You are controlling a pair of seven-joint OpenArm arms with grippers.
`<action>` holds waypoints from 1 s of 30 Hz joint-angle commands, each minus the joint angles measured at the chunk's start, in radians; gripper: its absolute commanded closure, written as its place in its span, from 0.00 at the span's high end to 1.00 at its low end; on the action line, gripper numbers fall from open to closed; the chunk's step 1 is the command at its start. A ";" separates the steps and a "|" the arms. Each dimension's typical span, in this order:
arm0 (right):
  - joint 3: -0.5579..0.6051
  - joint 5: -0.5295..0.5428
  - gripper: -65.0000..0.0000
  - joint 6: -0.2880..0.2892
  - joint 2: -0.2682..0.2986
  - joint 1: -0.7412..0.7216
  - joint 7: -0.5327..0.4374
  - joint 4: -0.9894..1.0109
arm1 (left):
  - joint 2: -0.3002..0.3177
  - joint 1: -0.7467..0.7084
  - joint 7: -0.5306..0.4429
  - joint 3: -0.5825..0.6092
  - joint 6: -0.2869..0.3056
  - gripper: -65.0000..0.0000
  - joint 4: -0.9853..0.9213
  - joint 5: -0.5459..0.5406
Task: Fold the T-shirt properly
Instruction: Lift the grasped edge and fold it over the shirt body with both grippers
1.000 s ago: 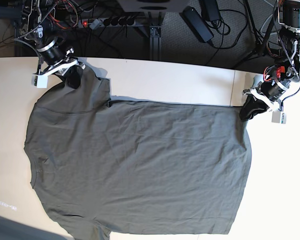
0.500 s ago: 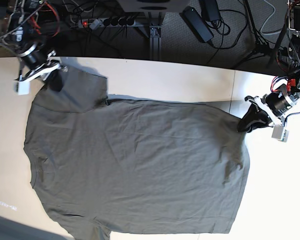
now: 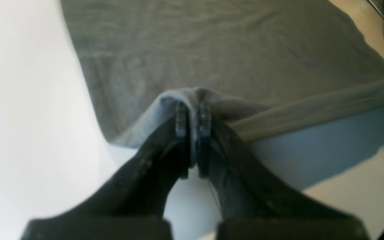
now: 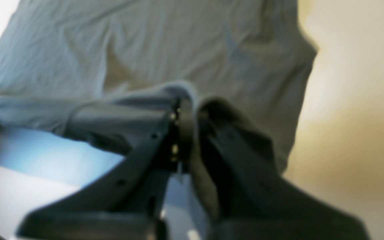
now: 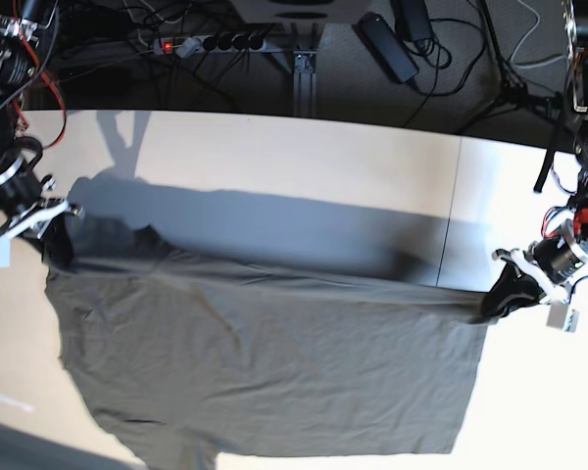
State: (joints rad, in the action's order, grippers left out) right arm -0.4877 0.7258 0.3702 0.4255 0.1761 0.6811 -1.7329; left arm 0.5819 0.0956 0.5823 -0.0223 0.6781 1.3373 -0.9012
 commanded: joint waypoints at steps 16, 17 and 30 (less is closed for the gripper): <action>0.462 -0.175 0.00 0.081 0.131 -0.574 -0.032 0.458 | -0.037 0.375 -0.174 0.226 0.020 0.00 -0.332 0.174; 0.487 -0.185 0.00 0.080 0.131 -0.603 -0.033 0.483 | -0.045 0.386 -0.175 0.226 0.020 0.00 -0.351 0.174; 0.639 -0.393 0.70 0.079 0.083 -0.777 -0.217 0.728 | -0.074 0.420 -0.159 0.225 0.020 0.60 -0.406 0.208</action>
State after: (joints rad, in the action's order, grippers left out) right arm 0.1581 0.3302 0.3885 0.4923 -0.5625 0.4923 -0.9916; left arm 0.4931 0.4824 0.4454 0.2104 0.6849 0.9165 -0.6777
